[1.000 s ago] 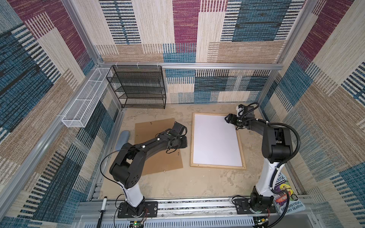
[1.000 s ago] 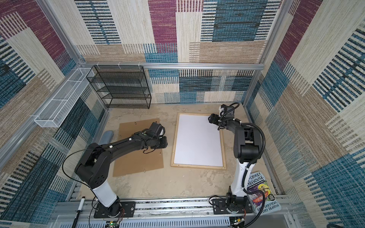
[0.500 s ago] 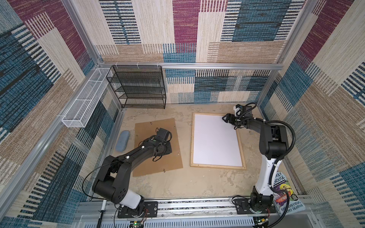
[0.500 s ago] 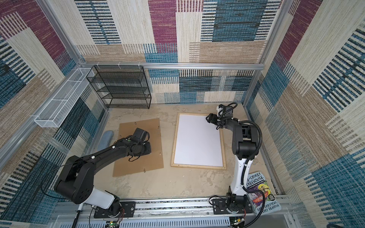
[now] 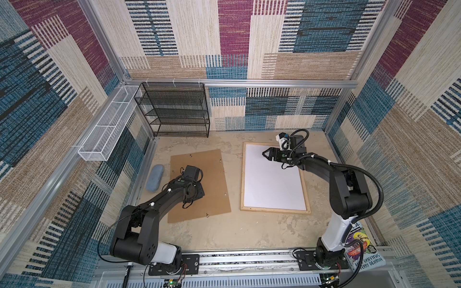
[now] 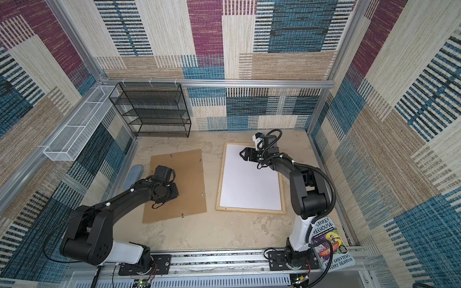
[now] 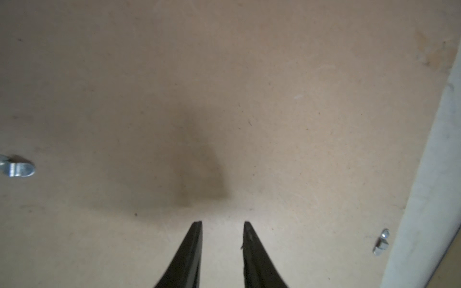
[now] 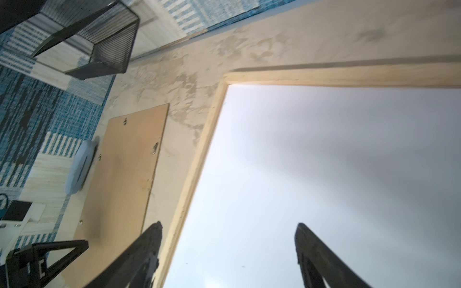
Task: Put the photo into the frame
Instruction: 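Reach the right gripper across to the brown backing board's edge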
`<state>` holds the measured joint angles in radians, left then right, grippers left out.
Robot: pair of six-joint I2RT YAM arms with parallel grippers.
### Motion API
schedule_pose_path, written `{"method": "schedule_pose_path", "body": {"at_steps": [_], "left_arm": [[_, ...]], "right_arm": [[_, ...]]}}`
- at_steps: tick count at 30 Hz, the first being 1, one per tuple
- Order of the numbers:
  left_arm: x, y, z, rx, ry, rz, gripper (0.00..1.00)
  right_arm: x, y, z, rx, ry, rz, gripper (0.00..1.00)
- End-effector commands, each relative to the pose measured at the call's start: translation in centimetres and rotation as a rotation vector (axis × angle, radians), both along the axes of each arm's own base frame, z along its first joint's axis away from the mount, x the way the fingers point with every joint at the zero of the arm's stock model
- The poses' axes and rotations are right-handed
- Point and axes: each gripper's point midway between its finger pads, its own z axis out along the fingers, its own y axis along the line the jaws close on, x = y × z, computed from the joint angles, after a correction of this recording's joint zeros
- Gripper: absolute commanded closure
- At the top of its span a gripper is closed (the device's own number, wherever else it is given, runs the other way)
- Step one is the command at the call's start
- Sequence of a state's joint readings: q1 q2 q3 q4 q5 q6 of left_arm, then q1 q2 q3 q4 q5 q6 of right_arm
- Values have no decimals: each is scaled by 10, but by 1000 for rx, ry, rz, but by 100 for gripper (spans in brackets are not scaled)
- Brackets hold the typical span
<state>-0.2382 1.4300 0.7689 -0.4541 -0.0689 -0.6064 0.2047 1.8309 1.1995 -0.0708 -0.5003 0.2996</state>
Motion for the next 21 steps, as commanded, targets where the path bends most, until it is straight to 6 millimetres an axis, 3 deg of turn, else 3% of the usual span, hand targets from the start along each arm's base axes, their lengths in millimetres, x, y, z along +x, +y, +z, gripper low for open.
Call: {"method": "schedule_pose_path", "body": {"at_steps": [1,6,10,16,21], "left_arm": [[-8,9,0,7,18,28,67],[-10,11,-5,-7,25,35,66],[-9,7,-13,-21,46,32,67],[-11,7,-17,-21,63,24,68],[-12,7,-19,-20,66,24,68]], "right_arm": [[-13,29,14,61,-16,22,15],[-44,85,25,126,-12,136,15],[-55,124,9,85,25,197,15],[-58,155,-31,-12,97,220,17],[-55,160,-49,-29,123,221,17]]}}
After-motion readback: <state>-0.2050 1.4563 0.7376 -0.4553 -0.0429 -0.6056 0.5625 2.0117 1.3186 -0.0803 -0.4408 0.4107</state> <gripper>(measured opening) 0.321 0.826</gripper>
